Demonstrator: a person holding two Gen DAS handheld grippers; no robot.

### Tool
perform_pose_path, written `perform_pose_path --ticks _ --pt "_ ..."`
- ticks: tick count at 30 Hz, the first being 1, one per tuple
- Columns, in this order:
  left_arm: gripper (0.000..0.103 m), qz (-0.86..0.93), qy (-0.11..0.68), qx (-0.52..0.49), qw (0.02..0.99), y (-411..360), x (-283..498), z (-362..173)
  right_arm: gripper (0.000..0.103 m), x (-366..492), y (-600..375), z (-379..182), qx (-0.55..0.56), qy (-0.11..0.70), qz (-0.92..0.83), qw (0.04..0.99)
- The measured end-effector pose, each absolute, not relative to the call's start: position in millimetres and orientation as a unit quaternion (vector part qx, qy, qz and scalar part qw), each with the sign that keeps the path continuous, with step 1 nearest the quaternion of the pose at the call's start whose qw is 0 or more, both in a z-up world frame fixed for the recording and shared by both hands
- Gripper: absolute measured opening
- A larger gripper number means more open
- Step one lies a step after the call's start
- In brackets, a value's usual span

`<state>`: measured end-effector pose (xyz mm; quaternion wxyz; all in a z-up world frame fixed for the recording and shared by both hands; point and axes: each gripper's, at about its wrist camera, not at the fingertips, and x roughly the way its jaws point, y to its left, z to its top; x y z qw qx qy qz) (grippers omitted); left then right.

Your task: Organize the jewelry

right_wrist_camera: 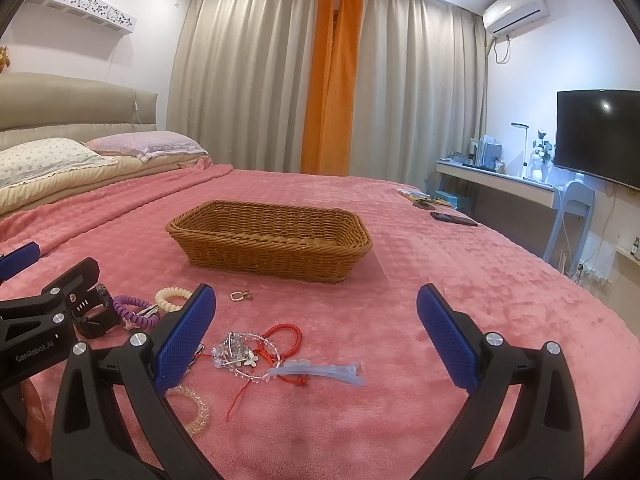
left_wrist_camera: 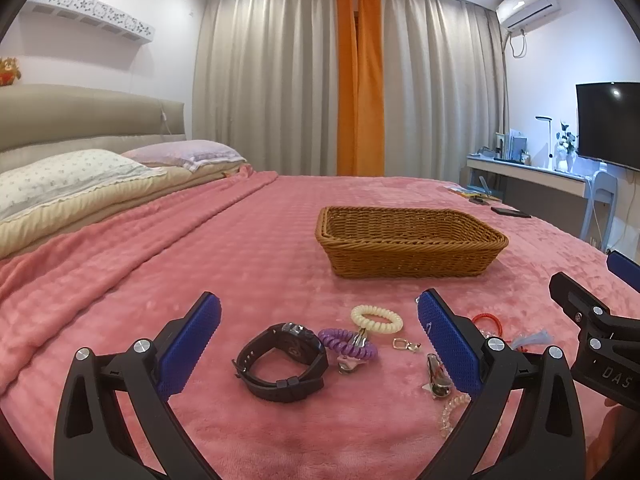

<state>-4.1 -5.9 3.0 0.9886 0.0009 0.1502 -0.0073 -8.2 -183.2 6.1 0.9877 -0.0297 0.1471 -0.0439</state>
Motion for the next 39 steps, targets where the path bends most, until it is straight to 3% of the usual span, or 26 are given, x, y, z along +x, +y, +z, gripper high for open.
perform_pose_path --ticks 32,39 --pt "0.096 -0.009 0.154 -0.007 0.988 -1 -2 -1 0.095 -7 -179 1 -0.036 0.146 -0.048 0.987" --pt "0.096 -0.025 0.207 -0.061 0.976 36 10 8 0.095 -1 -178 5 -0.046 0.171 -0.049 0.983"
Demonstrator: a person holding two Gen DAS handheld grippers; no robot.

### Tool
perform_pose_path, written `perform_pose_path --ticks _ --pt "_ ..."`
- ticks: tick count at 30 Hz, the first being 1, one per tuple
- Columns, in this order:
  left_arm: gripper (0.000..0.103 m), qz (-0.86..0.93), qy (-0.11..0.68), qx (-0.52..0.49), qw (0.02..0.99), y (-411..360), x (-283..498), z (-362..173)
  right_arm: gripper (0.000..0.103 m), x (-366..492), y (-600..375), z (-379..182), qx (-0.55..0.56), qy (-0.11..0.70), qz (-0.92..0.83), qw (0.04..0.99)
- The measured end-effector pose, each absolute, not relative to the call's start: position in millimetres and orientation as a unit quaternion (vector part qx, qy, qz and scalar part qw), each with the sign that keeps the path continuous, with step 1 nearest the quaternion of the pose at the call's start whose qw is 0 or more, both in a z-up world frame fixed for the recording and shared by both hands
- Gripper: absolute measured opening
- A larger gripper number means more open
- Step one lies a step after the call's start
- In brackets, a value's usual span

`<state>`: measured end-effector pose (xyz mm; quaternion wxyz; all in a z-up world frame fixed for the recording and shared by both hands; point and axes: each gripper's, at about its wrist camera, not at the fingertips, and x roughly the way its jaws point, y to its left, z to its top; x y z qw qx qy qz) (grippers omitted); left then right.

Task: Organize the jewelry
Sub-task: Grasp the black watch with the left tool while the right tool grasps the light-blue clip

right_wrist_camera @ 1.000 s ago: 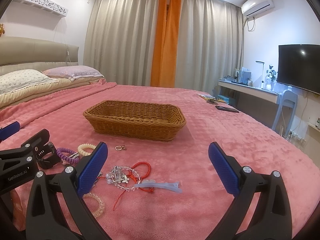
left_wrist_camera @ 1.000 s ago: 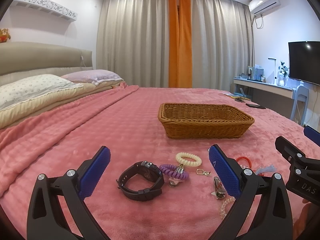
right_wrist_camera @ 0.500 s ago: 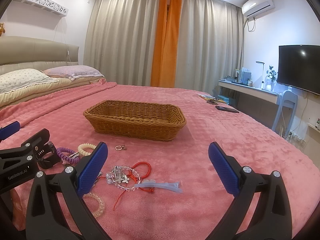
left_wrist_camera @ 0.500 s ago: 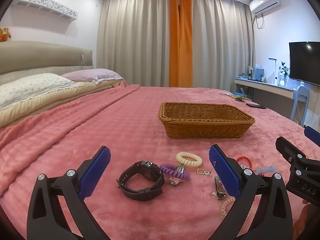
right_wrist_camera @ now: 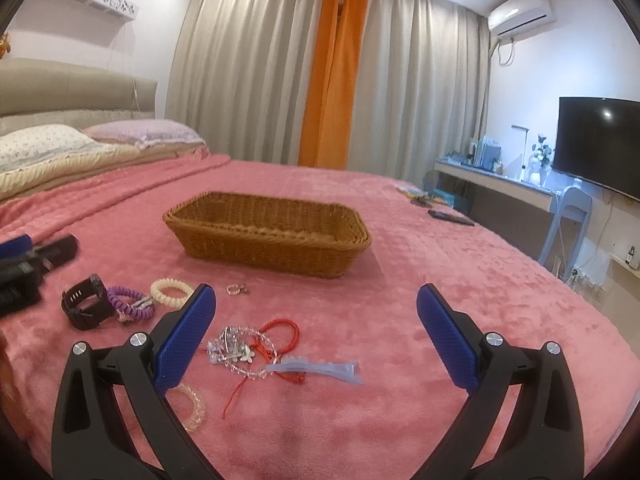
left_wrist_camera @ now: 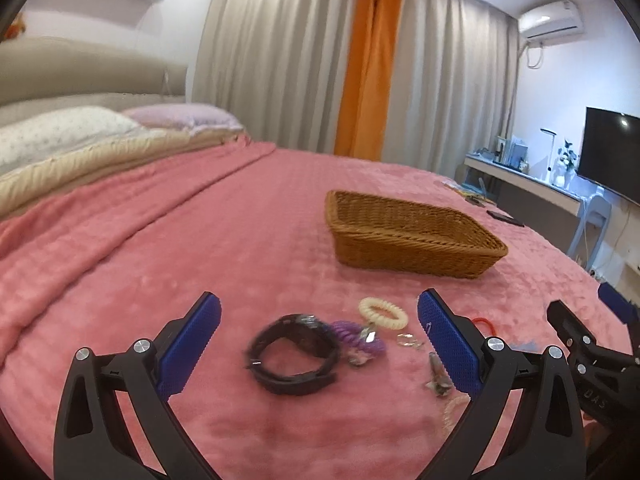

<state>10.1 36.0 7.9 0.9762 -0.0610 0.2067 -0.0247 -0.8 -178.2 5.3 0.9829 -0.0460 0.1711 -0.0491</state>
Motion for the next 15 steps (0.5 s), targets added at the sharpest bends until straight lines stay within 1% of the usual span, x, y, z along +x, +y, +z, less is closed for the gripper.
perform_pose_path --ticks 5,8,9,10,11,13,14,15 --pt "0.095 -0.012 0.269 -0.054 0.962 76 16 5 0.094 4 -186 6 -0.042 0.209 -0.037 0.976" --pt "0.094 -0.024 0.312 -0.063 0.948 97 27 -7 0.089 7 -195 5 -0.028 0.231 -0.028 0.972" --pt "0.093 -0.031 0.326 -0.066 0.943 103 31 -11 0.087 8 -197 4 -0.024 0.239 -0.027 0.970" --pt "0.088 -0.033 0.342 -0.069 0.937 107 37 -16 0.086 9 -201 2 -0.019 0.252 -0.023 0.967" --pt "0.086 -0.037 0.350 -0.072 0.933 110 40 -18 0.085 10 -203 0 -0.016 0.261 -0.021 0.965" --pt "0.085 -0.054 0.367 -0.084 0.925 112 49 -22 0.078 11 -207 -4 -0.011 0.275 -0.020 0.961" --pt "0.080 -0.059 0.370 -0.086 0.923 111 52 -23 0.077 11 -209 -7 -0.009 0.283 -0.019 0.959" --pt "0.078 -0.064 0.372 -0.087 0.922 110 54 -24 0.074 12 -211 -10 -0.007 0.291 -0.018 0.956"
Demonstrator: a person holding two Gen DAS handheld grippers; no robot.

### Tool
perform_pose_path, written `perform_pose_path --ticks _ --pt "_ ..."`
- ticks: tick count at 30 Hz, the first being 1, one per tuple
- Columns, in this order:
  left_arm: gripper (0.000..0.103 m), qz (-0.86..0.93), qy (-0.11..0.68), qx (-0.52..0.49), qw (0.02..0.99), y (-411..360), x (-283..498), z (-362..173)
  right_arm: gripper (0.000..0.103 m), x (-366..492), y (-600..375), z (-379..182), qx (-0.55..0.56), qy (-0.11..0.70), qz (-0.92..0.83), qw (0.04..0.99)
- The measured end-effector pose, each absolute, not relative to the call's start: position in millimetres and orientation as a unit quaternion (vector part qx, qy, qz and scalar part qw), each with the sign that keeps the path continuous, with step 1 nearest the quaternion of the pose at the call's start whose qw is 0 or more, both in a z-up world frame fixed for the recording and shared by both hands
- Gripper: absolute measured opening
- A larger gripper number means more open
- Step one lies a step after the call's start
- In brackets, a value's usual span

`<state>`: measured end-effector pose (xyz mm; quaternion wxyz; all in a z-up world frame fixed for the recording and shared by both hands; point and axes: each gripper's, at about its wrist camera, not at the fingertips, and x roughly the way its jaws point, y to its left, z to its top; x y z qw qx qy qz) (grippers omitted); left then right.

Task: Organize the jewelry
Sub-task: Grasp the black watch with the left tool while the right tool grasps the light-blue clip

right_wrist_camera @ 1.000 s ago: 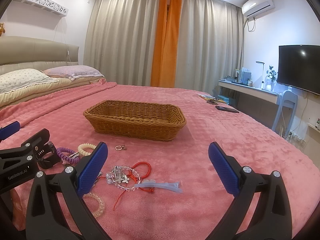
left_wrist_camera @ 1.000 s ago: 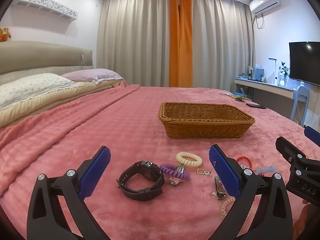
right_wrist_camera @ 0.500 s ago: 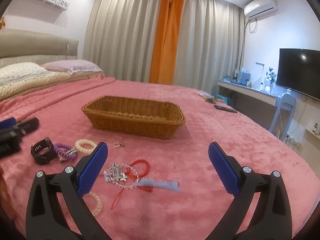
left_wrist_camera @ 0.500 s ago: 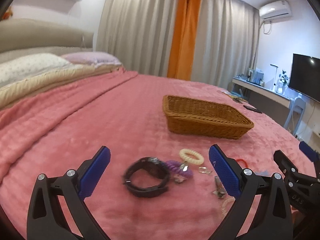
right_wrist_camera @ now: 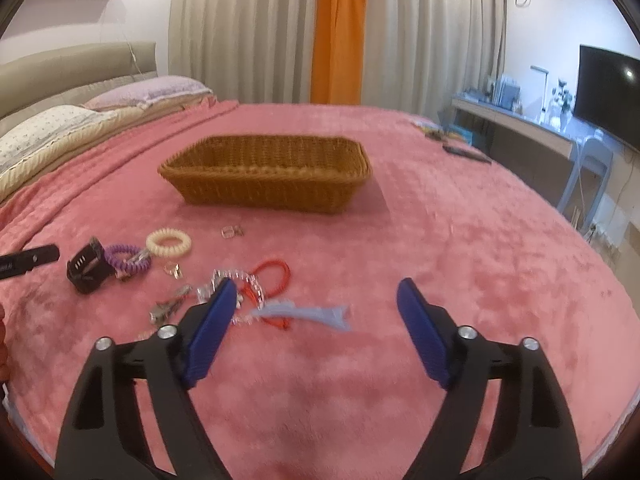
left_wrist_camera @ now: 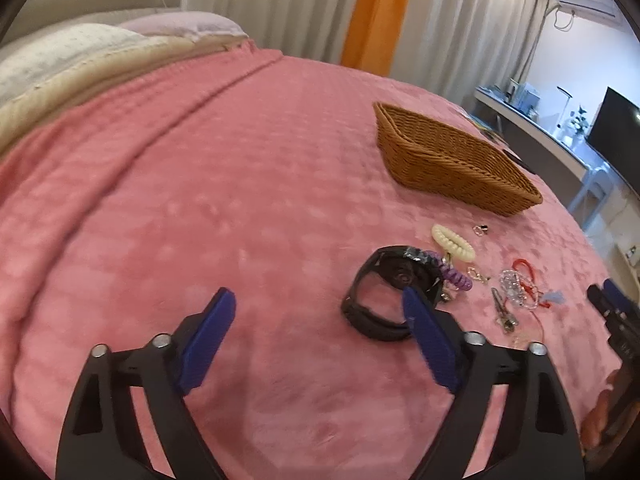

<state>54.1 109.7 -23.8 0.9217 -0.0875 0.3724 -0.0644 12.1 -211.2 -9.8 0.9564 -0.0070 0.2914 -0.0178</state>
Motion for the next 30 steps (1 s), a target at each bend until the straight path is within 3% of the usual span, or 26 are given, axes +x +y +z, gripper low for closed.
perform_pose_path --ticks 3,5,9,13,20,25,30 --pt "0.070 -0.078 0.389 -0.095 0.913 104 65 -26 0.069 16 -214 -18 -0.002 0.314 -0.013 0.949" --pt "0.057 -0.086 0.399 -0.098 0.908 99 72 -29 0.067 21 -215 -22 -0.001 0.329 -0.012 0.944" --pt "0.056 -0.093 0.416 -0.102 0.899 93 81 -37 0.065 37 -220 -30 0.012 0.367 -0.009 0.930" --pt "0.039 -0.104 0.436 -0.104 0.888 89 89 -46 0.058 49 -224 -38 0.026 0.405 -0.001 0.914" --pt "0.039 -0.106 0.435 -0.105 0.888 87 93 -50 0.058 73 -235 -26 0.011 0.410 0.027 0.912" --pt "0.039 -0.101 0.433 -0.092 0.891 83 91 -50 0.041 86 -251 -42 0.073 0.453 0.073 0.886" --pt "0.039 -0.098 0.432 -0.084 0.893 80 90 -50 0.041 60 -235 -41 0.070 0.457 0.115 0.879"
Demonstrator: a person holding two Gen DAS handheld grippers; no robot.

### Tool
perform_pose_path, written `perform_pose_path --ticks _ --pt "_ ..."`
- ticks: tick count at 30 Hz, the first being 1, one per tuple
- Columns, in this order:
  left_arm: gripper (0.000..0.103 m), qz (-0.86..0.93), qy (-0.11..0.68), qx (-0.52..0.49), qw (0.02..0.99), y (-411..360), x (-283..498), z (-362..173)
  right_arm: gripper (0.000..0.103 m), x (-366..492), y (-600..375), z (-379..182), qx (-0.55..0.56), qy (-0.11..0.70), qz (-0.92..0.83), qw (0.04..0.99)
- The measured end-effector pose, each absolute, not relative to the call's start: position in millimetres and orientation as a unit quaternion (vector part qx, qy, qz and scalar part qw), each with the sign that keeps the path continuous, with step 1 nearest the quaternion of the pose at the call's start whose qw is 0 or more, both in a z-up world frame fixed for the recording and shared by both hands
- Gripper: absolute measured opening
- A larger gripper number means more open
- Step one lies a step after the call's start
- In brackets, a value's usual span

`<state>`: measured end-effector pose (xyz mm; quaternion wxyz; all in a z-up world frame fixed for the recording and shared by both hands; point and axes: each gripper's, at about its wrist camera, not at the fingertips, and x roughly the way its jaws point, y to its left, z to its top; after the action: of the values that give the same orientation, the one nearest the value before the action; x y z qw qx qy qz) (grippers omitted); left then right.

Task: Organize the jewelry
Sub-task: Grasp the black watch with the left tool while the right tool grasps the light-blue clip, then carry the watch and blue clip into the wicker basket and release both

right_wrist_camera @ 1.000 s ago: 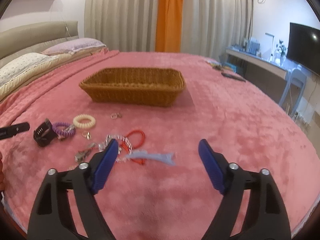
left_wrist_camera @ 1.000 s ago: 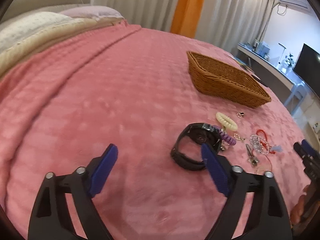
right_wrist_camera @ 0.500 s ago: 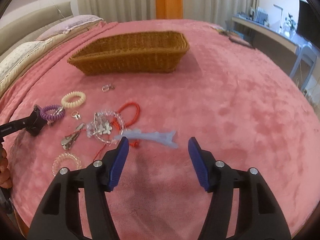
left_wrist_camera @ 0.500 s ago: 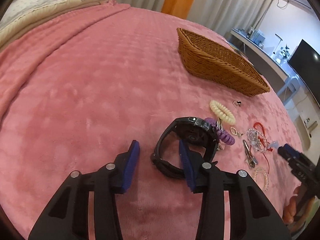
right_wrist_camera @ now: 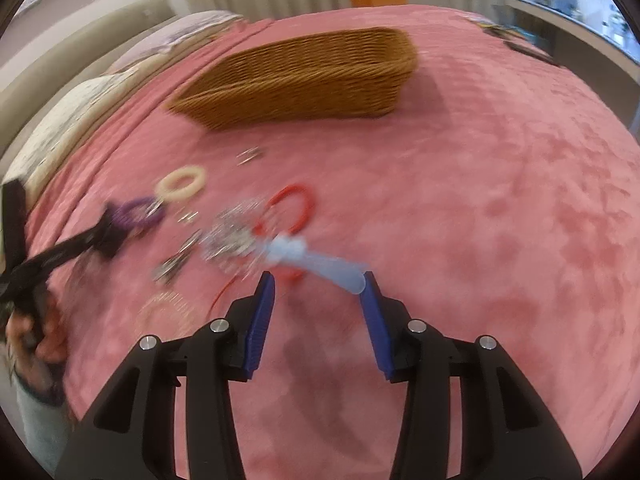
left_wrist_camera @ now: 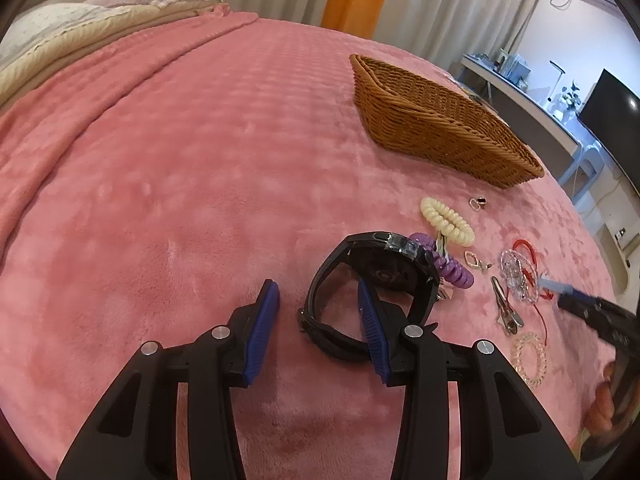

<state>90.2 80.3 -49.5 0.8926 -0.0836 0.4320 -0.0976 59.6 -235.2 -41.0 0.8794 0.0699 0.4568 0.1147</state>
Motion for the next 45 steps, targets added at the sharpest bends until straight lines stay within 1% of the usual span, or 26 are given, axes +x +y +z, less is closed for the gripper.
perform_pose_path --ticks 5,8,14,17,18,20,21,22,25,27,30,32,33,40,45 --pt "0.039 -0.100 0.431 -0.087 0.893 81 87 -49 0.041 41 -214 -37 0.030 0.451 0.138 0.881" --pt "0.039 -0.102 0.429 -0.089 0.893 83 86 -50 0.041 36 -216 -32 0.014 0.445 0.115 0.888" --pt "0.039 -0.101 0.429 -0.087 0.894 82 86 -50 0.041 57 -229 -30 0.026 0.438 0.098 0.893" --pt "0.039 -0.102 0.430 -0.089 0.893 82 86 -50 0.030 71 -226 -41 0.024 0.456 0.096 0.885" --pt "0.039 -0.102 0.430 -0.089 0.892 82 86 -50 0.024 74 -223 -47 0.017 0.463 0.094 0.881" --pt "0.039 -0.102 0.433 -0.087 0.891 80 86 -50 0.020 67 -218 -47 -0.001 0.457 0.090 0.885" --pt "0.039 -0.102 0.434 -0.084 0.891 79 85 -50 0.013 64 -216 -47 -0.006 0.455 0.092 0.886" --pt "0.039 -0.101 0.435 -0.082 0.891 79 84 -51 0.013 60 -214 -46 -0.009 0.452 0.090 0.887" --pt "0.031 -0.104 0.438 -0.083 0.889 77 80 -49 0.013 50 -213 -46 -0.011 0.449 0.083 0.890" --pt "0.030 -0.101 0.438 -0.082 0.890 77 78 -49 0.013 44 -215 -44 -0.001 0.446 0.083 0.891" --pt "0.022 -0.094 0.435 -0.086 0.891 79 75 -48 0.012 39 -218 -39 0.012 0.437 0.077 0.896" --pt "0.015 -0.094 0.433 -0.101 0.891 83 73 -48 0.013 36 -221 -36 0.020 0.430 0.078 0.899" --pt "0.013 -0.095 0.431 -0.108 0.891 85 72 -48 0.013 35 -223 -34 0.023 0.429 0.078 0.900" --pt "0.012 -0.093 0.413 -0.108 0.900 79 63 -43 0.012 28 -225 -18 0.026 0.406 0.077 0.910" --pt "0.012 -0.112 0.379 -0.129 0.910 73 59 -19 0.012 27 -227 3 0.032 0.379 0.078 0.922"
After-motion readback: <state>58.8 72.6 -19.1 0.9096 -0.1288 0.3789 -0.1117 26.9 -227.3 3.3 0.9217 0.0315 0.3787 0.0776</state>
